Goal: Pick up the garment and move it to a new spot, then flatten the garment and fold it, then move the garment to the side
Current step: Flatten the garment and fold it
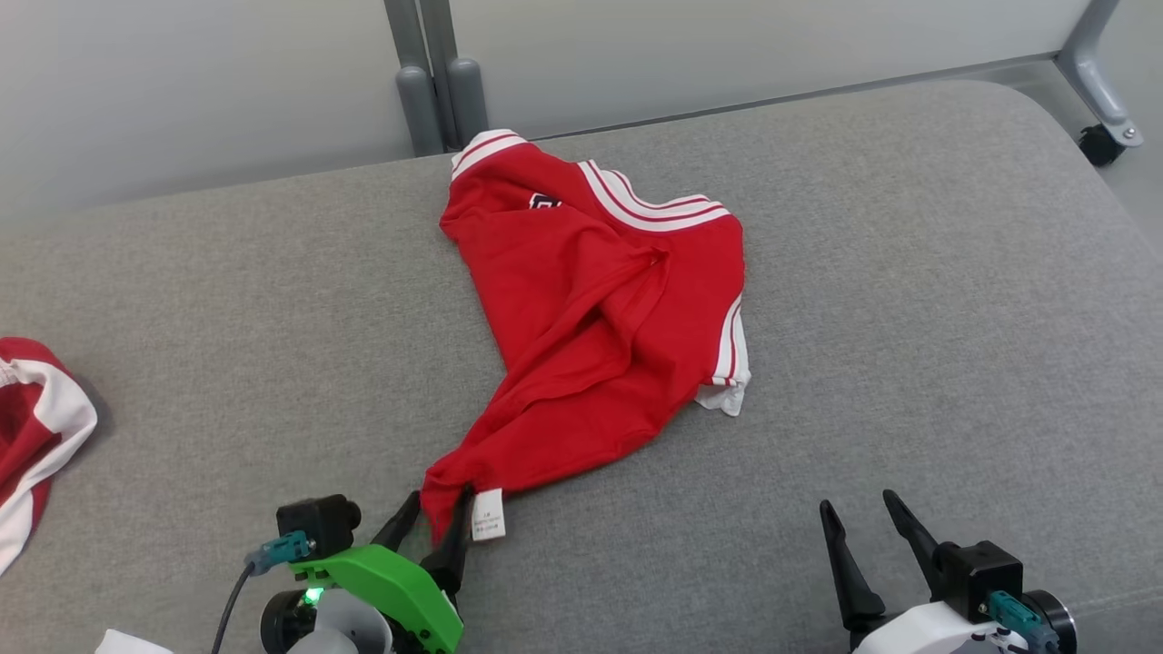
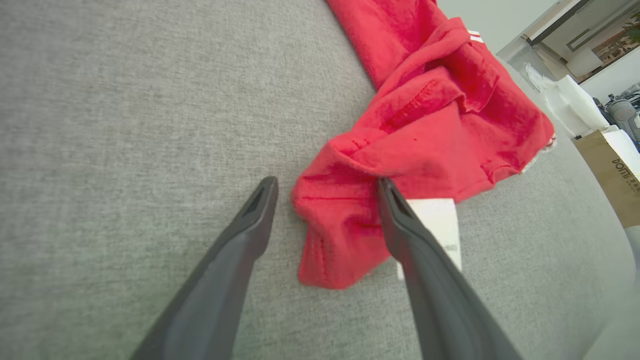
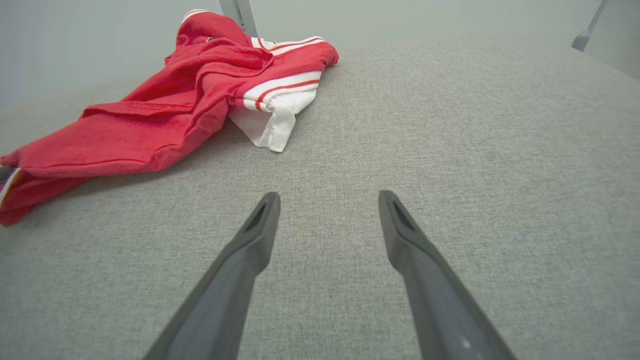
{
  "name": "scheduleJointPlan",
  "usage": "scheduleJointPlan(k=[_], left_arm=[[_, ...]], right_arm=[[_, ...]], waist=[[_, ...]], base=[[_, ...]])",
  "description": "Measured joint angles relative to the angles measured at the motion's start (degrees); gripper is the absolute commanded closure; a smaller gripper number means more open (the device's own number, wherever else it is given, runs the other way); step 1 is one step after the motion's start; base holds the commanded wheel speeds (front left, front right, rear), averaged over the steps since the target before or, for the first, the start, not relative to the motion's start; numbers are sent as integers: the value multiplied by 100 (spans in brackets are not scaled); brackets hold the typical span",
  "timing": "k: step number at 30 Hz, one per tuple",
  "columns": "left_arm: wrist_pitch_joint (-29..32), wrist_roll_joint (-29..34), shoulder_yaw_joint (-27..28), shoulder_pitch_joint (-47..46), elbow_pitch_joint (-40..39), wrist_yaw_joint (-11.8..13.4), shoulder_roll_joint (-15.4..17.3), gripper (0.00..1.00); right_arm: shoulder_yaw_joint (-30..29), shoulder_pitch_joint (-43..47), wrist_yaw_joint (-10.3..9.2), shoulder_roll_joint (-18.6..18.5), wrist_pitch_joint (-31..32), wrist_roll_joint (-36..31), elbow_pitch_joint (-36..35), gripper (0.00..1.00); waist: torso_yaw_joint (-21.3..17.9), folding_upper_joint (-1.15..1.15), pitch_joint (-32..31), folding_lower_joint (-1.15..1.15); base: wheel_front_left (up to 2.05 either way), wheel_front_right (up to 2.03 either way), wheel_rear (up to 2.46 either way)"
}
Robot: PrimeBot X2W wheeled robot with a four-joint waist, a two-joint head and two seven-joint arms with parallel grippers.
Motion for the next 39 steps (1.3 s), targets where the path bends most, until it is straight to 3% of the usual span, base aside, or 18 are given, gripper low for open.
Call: scheduleJointPlan(k=[1,2,3,10,14,16,17,18,19,24,32,39], left_arm=[[1,-11,-47,-35,79,-51,-23,0],[19,-12,-94,-73,165,-98,-42,57],[14,-12,-134,-102,233,-141,-48,100],[-403,220,-100,-244,192,-182,20,100],[-499,398,234,29,-415,56,201,100],[-519,630,517,573,-989,334,269,100],[-523,672,591,744,-1137,389,260,65],[-524,746,676,962,-1281,446,231,44],[-527,872,698,1149,-1343,513,210,0],[-532,1544,1121,1724,-1618,616,-81,0],[-533,2555,2335,2427,-2541,374,-639,0],[-533,3185,2204,2186,-2603,-24,-808,0]], right_arm=[[-1,1,0,-1,0,2,0,0],[0,0,0,-1,0,4,0,0],[3,0,1,0,0,13,2,0],[-26,10,1,1,0,64,2,0],[-73,108,0,0,0,66,4,0],[-93,142,1,0,0,67,7,0],[-98,148,0,0,0,67,3,0],[-96,165,0,0,0,67,2,0],[-85,176,0,0,0,66,2,0],[-63,179,0,1,0,47,4,0],[-82,177,1,0,0,5,10,0],[-21,176,0,0,0,-5,15,0]], waist=[[-35,0,14,0],[-63,0,29,0],[-85,0,42,0],[-74,0,3,0],[4,0,-82,0],[85,0,-146,0],[112,0,-161,0],[150,0,-176,0],[188,0,-188,0],[317,0,-229,0],[223,0,-308,0],[4,0,-351,0]], base=[[0,0,0],[0,0,0],[0,0,0],[0,0,0],[0,0,0],[0,0,0],[0,0,0],[0,0,0],[0,0,0],[0,0,0],[0,0,0],[0,0,0]])
